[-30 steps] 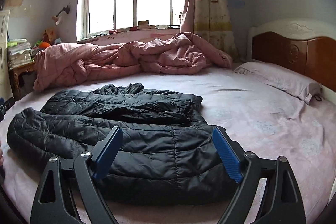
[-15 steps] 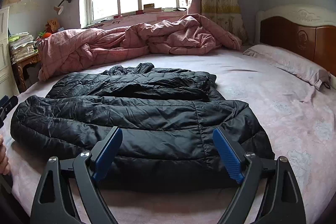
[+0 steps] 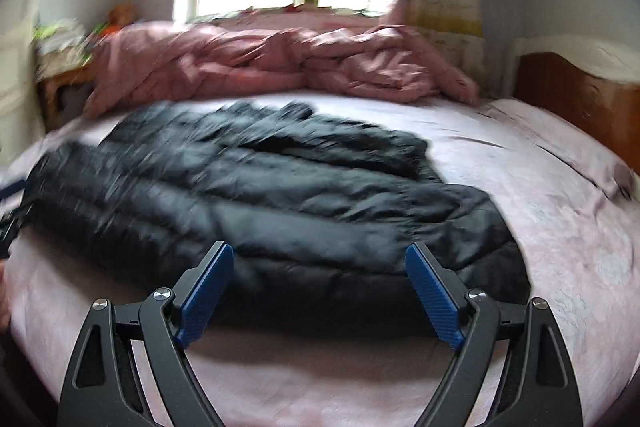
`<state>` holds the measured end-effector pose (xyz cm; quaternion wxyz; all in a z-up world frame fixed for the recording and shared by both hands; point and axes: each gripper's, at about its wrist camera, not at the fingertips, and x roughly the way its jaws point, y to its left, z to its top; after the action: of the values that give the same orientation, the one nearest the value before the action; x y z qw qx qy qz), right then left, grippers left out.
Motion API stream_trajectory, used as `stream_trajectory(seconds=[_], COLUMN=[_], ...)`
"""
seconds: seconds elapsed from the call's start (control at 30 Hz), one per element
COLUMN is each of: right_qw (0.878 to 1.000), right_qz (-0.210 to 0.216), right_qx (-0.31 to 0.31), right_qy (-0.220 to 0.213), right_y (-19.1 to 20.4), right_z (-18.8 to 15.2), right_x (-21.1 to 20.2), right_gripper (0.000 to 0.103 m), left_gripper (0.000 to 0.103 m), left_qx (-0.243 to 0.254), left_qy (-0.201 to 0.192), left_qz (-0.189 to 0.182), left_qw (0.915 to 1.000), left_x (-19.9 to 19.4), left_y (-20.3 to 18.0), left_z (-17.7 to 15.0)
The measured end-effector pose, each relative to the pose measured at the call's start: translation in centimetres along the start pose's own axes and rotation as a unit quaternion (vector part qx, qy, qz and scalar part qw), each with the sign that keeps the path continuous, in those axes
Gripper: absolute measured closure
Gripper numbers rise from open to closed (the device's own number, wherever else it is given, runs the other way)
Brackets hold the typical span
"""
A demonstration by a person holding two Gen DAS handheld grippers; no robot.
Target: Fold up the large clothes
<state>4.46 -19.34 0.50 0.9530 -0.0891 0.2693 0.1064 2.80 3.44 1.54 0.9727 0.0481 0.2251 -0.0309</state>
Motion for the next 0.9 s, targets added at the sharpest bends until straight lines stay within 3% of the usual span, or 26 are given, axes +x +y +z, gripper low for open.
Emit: stream_trajectory(seconds=[0.1,0.27,0.37,0.53,0.63,0.77,0.9], right_qw=[0.997,0.992,0.987,0.988,0.988,0.986,0.986], right_qz=[0.007,-0.006,-0.052,-0.064,-0.076,-0.102,-0.129], right_qx=[-0.079,-0.124,-0.153,-0.137,-0.129,-0.125,-0.103], right_qy=[-0.002,-0.004,0.013,0.031,0.036,0.029,0.032], right_y=[3.1,5.4,6.3,6.0,5.5,4.3,2.3], right_z=[-0.5,-1.1,-1.6,-1.3,-1.0,-0.8,-0.6], right_x=[-0.1,-0.1,1.3,2.2,2.6,2.7,2.7], right_gripper=[0.014,0.014,0.014,0.014,0.014,0.014,0.014], left_gripper=[0.001,0.001,0.001,0.001,0.001,0.000,0.000], left_qx=[0.077,0.166,0.173,0.155,0.150,0.188,0.157], left_qy=[0.012,0.002,0.028,0.058,0.056,0.020,0.057], left_qz=[-0.022,-0.001,0.020,0.042,0.055,0.096,0.117], left_qw=[0.9967,0.9861,0.9843,0.9853,0.9856,0.9772,0.9790], left_x=[0.3,0.3,1.4,3.0,3.4,3.4,4.7], left_y=[-2.9,-6.6,-7.0,-6.1,-5.5,-5.8,-4.0], left_z=[-0.7,-1.9,-2.0,-1.4,-1.0,-0.4,-0.2])
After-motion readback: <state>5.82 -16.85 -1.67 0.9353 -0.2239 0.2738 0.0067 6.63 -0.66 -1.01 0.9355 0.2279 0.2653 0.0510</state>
